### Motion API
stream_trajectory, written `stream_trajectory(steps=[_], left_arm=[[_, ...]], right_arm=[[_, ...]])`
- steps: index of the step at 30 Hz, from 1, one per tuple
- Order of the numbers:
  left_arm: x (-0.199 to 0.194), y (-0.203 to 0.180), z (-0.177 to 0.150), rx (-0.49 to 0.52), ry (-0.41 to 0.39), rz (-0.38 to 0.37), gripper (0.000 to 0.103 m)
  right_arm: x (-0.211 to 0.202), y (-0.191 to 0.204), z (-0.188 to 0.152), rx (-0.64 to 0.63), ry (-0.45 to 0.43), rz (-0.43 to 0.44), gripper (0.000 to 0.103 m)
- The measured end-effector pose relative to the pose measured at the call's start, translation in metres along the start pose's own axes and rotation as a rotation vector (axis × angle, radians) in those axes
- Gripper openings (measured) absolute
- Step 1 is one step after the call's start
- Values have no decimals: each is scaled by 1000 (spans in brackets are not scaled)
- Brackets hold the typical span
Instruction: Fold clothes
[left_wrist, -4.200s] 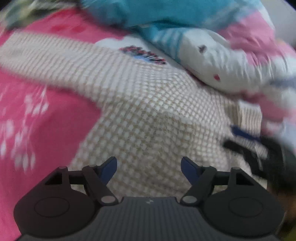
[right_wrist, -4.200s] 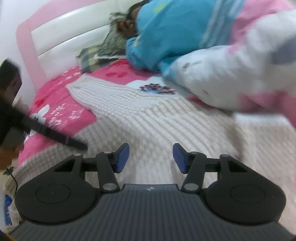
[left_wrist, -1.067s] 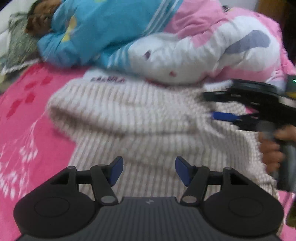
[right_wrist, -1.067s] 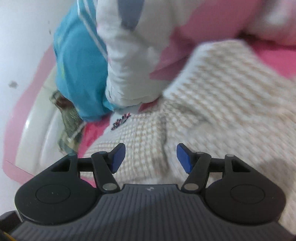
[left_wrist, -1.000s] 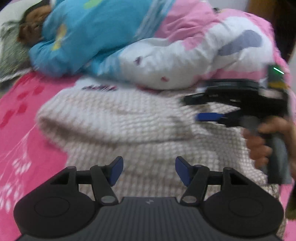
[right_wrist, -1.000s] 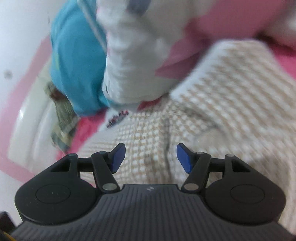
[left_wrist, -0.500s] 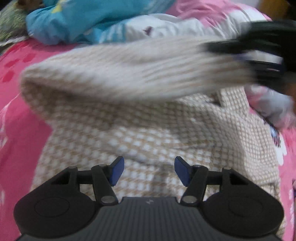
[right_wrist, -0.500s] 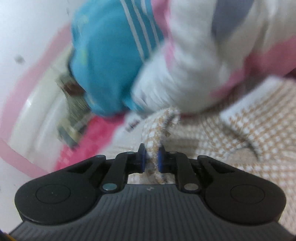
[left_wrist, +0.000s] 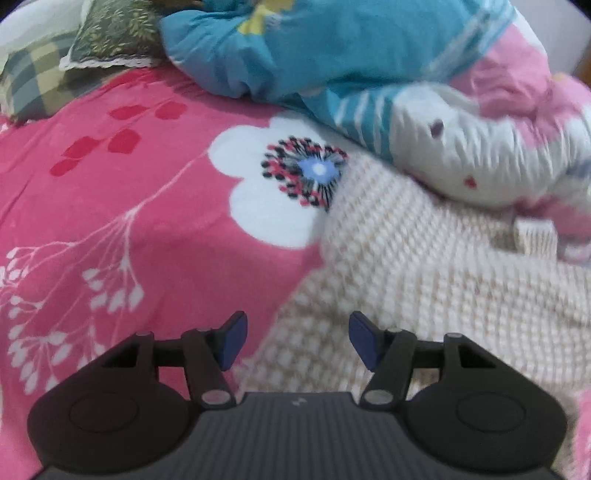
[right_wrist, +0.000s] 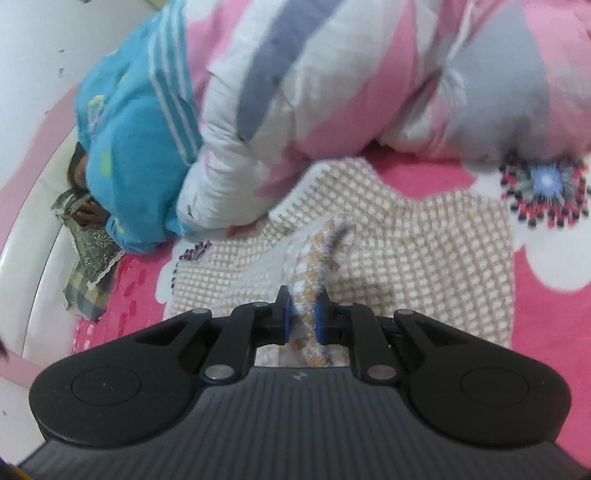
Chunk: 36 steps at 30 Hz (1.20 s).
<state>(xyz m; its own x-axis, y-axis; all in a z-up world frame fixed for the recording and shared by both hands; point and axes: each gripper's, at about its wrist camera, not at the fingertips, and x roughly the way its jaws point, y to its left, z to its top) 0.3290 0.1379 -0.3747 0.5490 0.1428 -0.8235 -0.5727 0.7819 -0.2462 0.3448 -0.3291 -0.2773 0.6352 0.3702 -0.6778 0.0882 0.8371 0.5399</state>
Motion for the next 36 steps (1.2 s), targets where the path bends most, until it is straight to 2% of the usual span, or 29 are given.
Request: stream_trajectory(steps=[5,6,8,10,12,15,17,20,23,25,26,29,34,35,36], left_arm=[[-3,19,21,-95,17,-46,64],[1,21,24,-104,27,-45,64],[8,24,30,-109,48,-45,64],[15,24,34,-87,67,-49,64],[21,23,38,-59,82,-57,65],[29,15,38,1,100,-77,66],[37,7,34,51,129,-81,67],[32,6,29,64,114,-86,67],[17,10,24,128,89,-107,67],[17,14,18,188,115,-118,66],[20,16,14,215,134,-123,62],[33,23,9,234,164,-155,57],[58,34,11,148,133,-225,48],[60,35,13,134,122,-241,35],[62,36,13,125,114,-250,29]], right_arm=[[-3,-10,-3,-62,-4,-63,11],[7,-17,-8,-90,17,-103,12],[37,-36,-21,-155,99,-233,21],[55,-53,-32,-168,177,-368,21],[44,-54,-34,-153,128,-398,21],[17,-30,-28,-181,-11,-359,21],[14,-5,-23,-229,-59,-276,21],[41,37,-21,-348,-44,-89,21],[82,79,-23,-467,9,33,21],[104,101,-22,-511,37,103,21],[115,110,-21,-531,50,129,21],[143,137,-19,-594,88,164,21],[165,160,-18,-644,125,147,21],[167,162,-19,-648,131,140,21],[170,164,-20,-651,137,132,21]])
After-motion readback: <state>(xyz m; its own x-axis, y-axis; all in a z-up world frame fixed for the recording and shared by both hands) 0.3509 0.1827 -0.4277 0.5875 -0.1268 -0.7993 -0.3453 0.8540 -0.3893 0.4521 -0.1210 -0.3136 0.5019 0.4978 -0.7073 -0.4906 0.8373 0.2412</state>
